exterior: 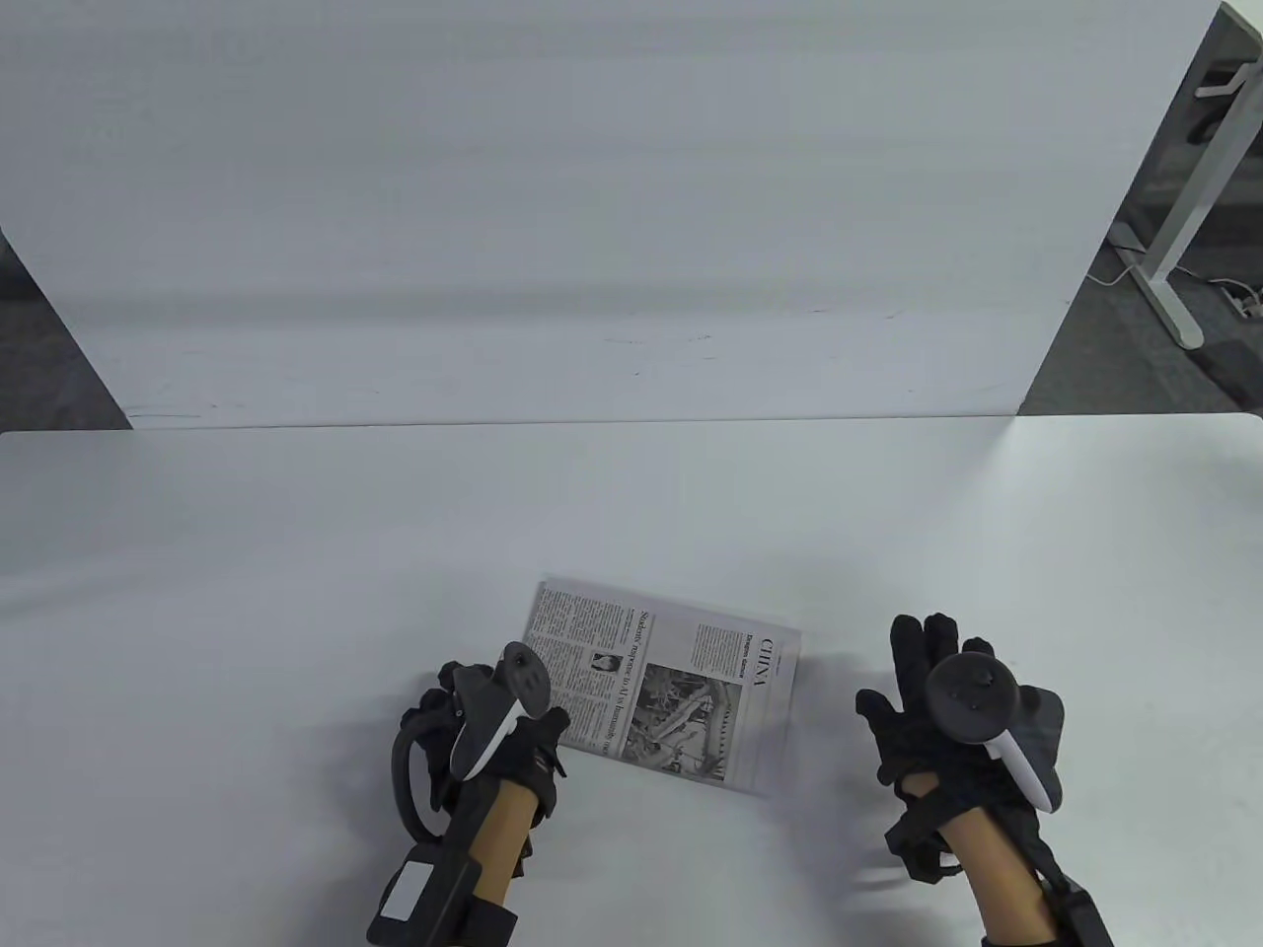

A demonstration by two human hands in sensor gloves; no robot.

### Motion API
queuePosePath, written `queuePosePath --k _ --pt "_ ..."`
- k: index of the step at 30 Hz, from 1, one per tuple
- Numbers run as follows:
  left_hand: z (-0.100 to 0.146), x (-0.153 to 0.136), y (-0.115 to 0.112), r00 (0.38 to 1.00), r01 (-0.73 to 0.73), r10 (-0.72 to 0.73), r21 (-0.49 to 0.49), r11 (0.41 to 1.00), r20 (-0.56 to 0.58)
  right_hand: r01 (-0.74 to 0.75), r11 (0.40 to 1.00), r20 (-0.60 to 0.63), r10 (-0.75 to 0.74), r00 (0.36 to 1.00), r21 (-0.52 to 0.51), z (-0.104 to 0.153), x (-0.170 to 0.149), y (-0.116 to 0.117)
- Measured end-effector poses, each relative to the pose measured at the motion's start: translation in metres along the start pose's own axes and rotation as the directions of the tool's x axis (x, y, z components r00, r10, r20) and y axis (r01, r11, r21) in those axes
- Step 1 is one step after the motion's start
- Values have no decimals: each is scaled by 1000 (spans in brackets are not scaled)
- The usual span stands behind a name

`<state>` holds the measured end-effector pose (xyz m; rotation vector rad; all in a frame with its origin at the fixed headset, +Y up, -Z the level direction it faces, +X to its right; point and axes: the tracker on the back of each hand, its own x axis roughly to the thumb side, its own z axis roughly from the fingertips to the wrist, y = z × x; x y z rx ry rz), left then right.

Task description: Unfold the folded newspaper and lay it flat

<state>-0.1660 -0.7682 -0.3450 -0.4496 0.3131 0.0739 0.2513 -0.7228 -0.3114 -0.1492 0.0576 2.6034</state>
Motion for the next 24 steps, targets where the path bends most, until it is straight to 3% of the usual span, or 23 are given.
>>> queuePosePath --k 8,12,15,19,24 --pt "0 -2 2 974 -206 214 100 974 -80 7 999 4 -7 1000 31 0 2 4" --pt "3 -7 4 954 -267 289 214 939 -79 15 999 7 -16 1000 46 1 2 5" --pt "6 -14 10 933 -342 358 225 913 -36 38 997 8 -38 999 65 1 2 6" --pt "19 -28 27 856 -508 513 289 811 66 50 997 5 -50 999 66 1 1 6" --pt "25 -48 31 595 -802 772 212 558 223 69 995 1 -69 998 76 2 0 6"
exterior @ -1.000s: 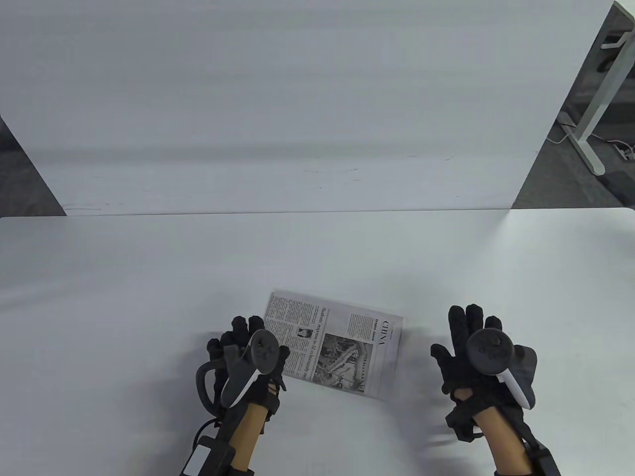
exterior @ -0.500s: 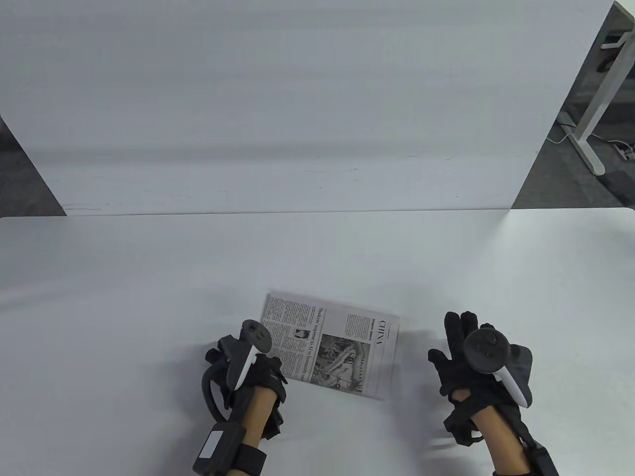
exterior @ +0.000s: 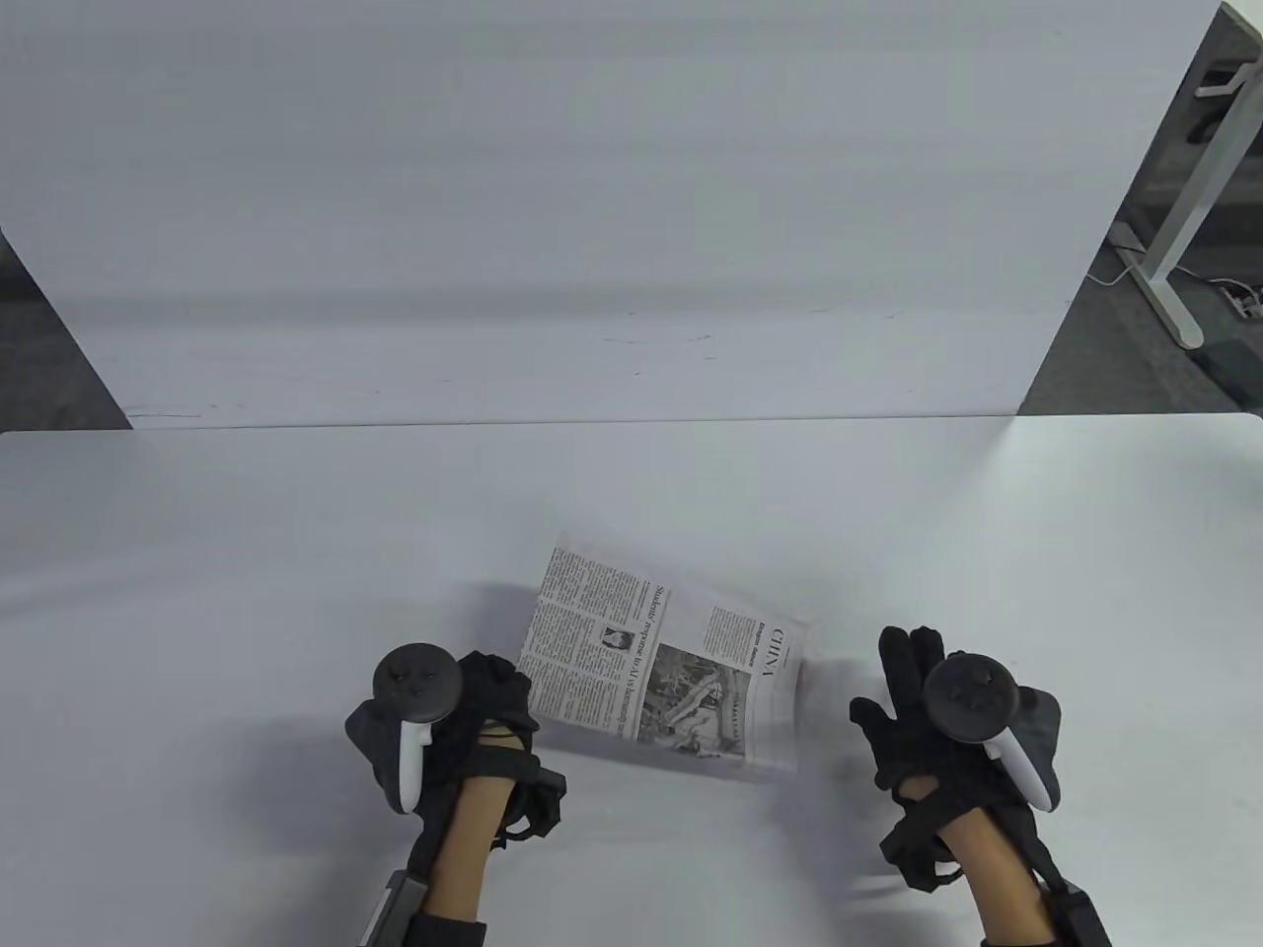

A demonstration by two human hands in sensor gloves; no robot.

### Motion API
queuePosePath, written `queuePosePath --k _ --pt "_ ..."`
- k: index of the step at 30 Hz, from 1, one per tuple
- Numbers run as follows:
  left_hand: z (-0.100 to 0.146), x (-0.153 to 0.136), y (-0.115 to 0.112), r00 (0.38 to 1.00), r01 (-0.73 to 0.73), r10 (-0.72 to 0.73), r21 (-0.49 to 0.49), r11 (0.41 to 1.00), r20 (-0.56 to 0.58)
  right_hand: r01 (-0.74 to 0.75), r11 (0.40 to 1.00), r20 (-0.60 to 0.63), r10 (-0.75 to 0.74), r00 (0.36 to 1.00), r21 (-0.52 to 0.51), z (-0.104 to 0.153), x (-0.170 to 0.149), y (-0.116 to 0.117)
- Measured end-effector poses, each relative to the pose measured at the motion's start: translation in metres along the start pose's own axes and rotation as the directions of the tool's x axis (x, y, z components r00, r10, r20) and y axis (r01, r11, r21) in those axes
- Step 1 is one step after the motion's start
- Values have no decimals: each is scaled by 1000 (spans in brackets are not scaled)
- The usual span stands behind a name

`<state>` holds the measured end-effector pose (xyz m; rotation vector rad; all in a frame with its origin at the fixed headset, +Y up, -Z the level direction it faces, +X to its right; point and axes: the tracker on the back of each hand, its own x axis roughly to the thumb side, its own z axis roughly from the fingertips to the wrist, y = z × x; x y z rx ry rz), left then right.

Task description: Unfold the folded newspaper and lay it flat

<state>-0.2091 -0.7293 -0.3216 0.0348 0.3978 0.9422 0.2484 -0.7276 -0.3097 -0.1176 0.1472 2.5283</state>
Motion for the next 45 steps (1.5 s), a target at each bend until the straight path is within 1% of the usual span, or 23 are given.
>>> queuePosePath --k 2,5,9,11,14,16,19,21,22,23,25,26,27,28,29,31,32,34,36,39,41,44,45 --pt "1 -4 4 995 -103 103 -3 995 16 27 1000 -4 -27 1000 8 0 -2 1" --pt "0 -10 9 953 -298 298 0 955 48 59 998 -11 -59 998 27 -1 -5 2" --pt "4 -7 15 913 -394 390 13 919 121 107 994 -16 -107 994 30 -2 -9 1" --pt "7 -2 18 894 -424 417 10 905 166 159 987 -21 -158 987 39 -2 -10 -1" --pt "13 7 24 854 -468 450 7 884 262 248 969 3 -248 969 20 0 -9 -4" --pt "17 14 28 818 -505 484 -13 863 311 351 936 37 -351 935 10 2 -6 -8" --pt "22 24 33 762 -542 524 -68 837 380 484 875 93 -484 870 28 5 -1 -13" --pt "23 30 34 716 -542 548 -151 827 431 554 832 123 -554 823 44 9 3 -18" --pt "24 34 33 684 -543 569 -203 815 457 577 814 138 -580 803 66 11 5 -21" --pt "24 36 33 664 -542 578 -227 809 474 584 807 142 -590 795 89 11 7 -21" --pt "26 42 30 625 -516 584 -287 807 518 574 792 144 -605 783 205 11 10 -21" --pt "27 44 28 614 -508 586 -303 806 529 574 772 135 -622 771 272 11 11 -19" --pt "28 46 26 605 -500 591 -324 803 533 578 754 123 -635 763 312 11 11 -16" --pt "31 48 23 593 -494 594 -337 802 544 583 721 105 -658 746 376 11 13 -11" --pt "33 51 20 587 -483 590 -345 805 555 575 678 80 -676 733 458 10 17 -2" --pt "37 55 16 586 -454 586 -373 809 559 546 634 66 -683 727 548 10 23 10" --pt "40 57 13 585 -447 582 -375 812 564 531 593 62 -701 711 605 9 28 20" --pt "44 61 7 581 -434 584 -391 812 567 550 497 5 -745 667 671 12 37 34" --pt "47 63 3 573 -436 597 -408 802 561 554 464 -9 -761 649 691 13 42 41" --pt "47 63 -1 577 -425 597 -419 802 558 602 445 -25 -790 612 664 14 47 43" --pt "46 61 -3 583 -430 603 -423 798 544 639 413 -44 -818 573 649 15 48 43" --pt "45 60 -3 593 -430 594 -410 804 543 622 476 0 -794 608 621 15 47 38" --pt "47 58 -1 609 -427 569 -376 822 553 638 496 8 -793 609 589 15 46 33"
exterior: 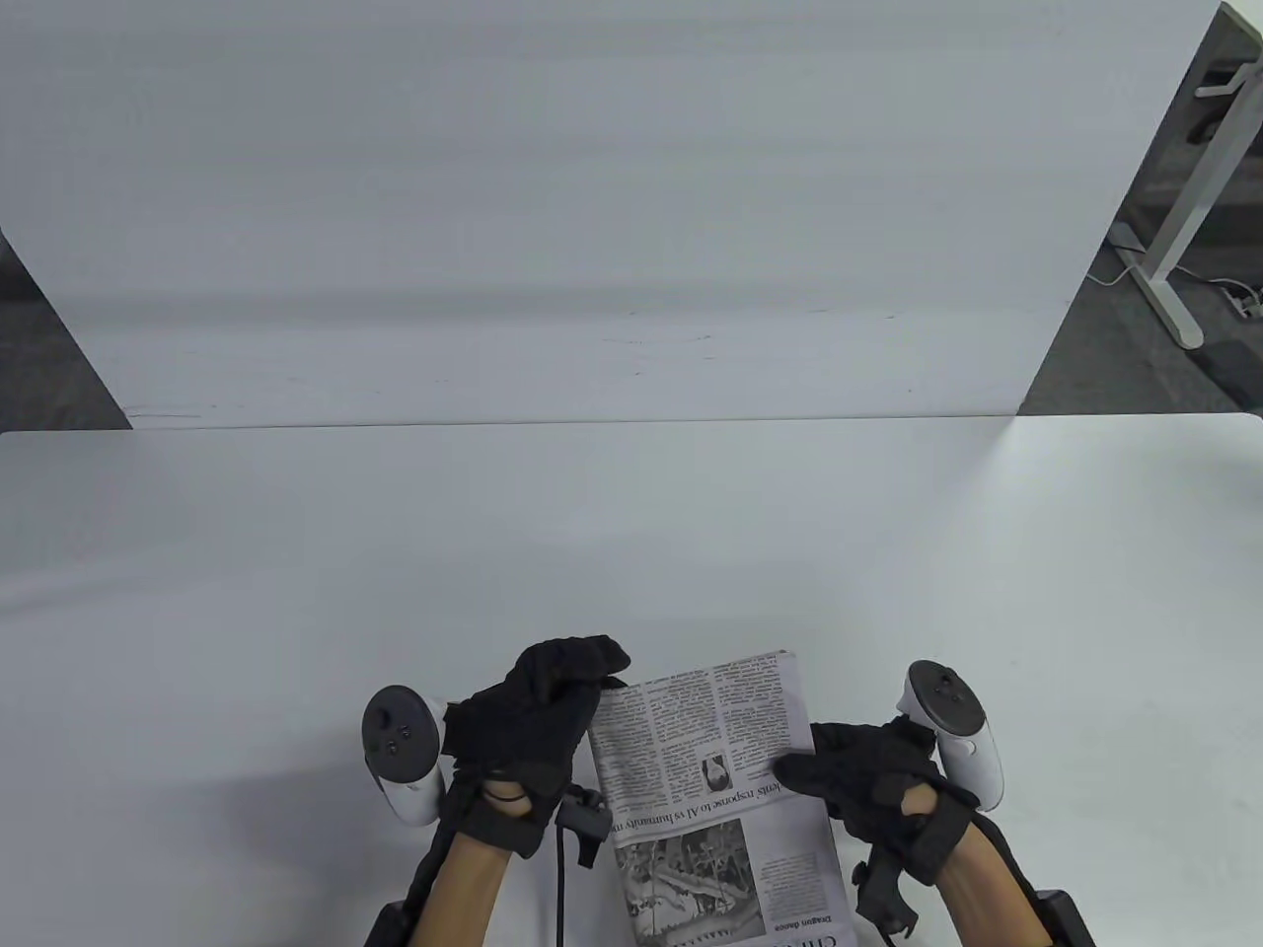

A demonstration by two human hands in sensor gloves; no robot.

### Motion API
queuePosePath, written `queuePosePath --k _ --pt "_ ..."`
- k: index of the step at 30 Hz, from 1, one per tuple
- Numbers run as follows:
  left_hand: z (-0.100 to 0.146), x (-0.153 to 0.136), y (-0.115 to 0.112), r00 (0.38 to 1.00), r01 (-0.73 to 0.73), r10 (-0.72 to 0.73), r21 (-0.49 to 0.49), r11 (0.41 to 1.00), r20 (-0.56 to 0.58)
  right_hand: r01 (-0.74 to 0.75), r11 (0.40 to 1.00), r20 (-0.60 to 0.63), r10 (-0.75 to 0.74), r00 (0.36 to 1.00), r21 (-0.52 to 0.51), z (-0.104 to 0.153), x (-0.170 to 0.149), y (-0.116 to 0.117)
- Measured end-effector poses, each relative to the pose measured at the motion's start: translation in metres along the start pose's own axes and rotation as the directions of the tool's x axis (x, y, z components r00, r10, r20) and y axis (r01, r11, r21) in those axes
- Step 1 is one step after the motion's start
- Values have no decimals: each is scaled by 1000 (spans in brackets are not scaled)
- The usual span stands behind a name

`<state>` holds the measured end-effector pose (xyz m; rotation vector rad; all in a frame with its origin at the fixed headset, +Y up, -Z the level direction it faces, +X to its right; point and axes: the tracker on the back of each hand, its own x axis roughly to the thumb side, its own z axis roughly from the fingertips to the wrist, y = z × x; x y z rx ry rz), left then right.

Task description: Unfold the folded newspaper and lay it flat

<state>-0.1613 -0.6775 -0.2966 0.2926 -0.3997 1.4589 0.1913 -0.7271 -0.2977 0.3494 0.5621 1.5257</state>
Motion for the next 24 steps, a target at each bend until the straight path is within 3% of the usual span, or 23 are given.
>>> queuePosePath --k 2,5,8,11,13,16,20,24 --pt "4 3 3 995 97 -98 59 994 9 9 993 25 -6 1000 -116 8 6 -8" --pt "9 10 1 959 280 -284 115 953 18 17 922 128 35 991 -387 27 24 -19" --pt "10 10 -15 959 275 -278 60 960 58 10 822 231 148 962 -570 43 39 -15" --pt "15 3 -45 967 252 -249 -57 966 57 -56 767 248 274 929 -639 43 42 4" --pt "18 -2 -64 968 251 -245 -155 956 58 -86 786 261 303 916 -612 37 40 16" --pt "24 -8 -89 976 219 -212 -277 936 56 -109 861 306 291 906 -497 24 33 38" --pt "27 -6 -95 991 130 -122 -285 950 49 -160 938 367 272 890 -307 10 26 56" --pt "28 -10 -93 998 70 -65 -282 957 26 -97 980 380 157 911 -172 3 18 62"
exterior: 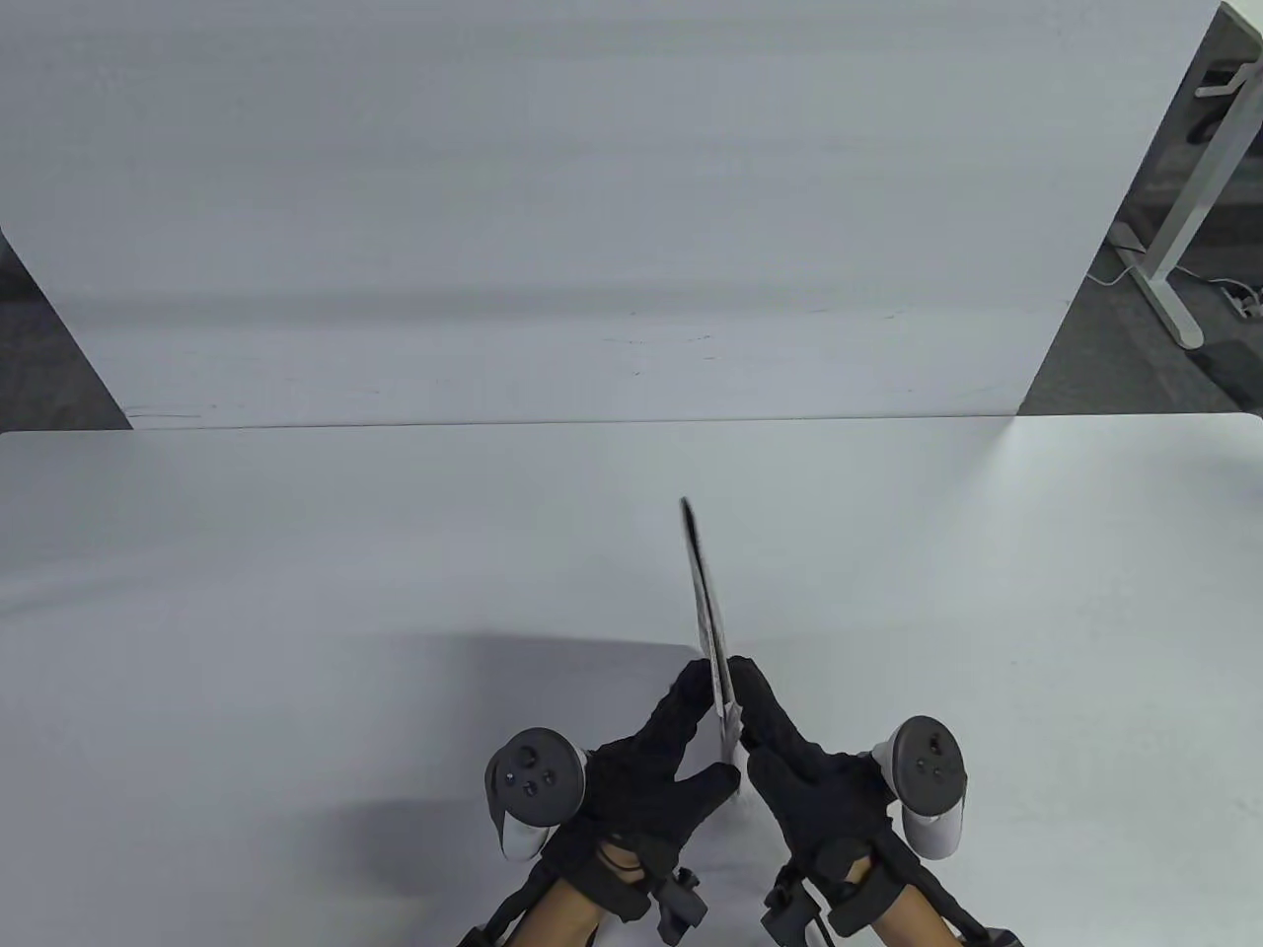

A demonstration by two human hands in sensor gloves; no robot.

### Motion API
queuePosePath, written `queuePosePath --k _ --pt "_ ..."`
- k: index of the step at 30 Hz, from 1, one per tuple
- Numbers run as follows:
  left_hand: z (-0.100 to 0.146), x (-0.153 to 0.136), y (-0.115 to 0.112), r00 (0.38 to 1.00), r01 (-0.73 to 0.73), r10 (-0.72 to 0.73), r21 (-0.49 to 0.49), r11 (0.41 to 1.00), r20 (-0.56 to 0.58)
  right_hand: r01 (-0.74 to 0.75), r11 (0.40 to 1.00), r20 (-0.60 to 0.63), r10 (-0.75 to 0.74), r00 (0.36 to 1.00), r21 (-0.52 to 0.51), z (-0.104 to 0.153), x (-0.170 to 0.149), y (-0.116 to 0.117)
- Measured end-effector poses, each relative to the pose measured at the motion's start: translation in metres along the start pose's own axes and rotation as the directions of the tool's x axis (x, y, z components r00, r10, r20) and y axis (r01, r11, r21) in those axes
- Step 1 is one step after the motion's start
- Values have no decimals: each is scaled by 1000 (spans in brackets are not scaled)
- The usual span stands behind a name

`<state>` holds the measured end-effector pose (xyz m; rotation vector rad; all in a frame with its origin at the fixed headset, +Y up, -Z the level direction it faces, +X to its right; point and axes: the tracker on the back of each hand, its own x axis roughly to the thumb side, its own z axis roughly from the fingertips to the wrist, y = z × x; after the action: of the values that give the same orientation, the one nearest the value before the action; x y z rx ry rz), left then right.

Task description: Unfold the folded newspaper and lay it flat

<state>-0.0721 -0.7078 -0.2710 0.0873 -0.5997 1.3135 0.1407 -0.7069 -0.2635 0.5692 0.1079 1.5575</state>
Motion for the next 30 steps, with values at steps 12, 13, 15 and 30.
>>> queuePosePath --k 12,13,15,30 --pt "-1 -5 10 999 -42 44 51 998 -24 10 1000 -8 -10 1000 -17 2 -1 -4" --pt "-1 -5 10 999 -45 46 53 998 -23 11 1000 -6 -11 1000 -22 2 -1 -4" --pt "-1 -6 10 997 -66 68 56 996 -28 17 1000 -8 -17 1000 -24 2 0 -5" --pt "-2 -11 13 986 -151 152 18 988 -63 -17 999 -3 17 1000 -28 3 4 -5"
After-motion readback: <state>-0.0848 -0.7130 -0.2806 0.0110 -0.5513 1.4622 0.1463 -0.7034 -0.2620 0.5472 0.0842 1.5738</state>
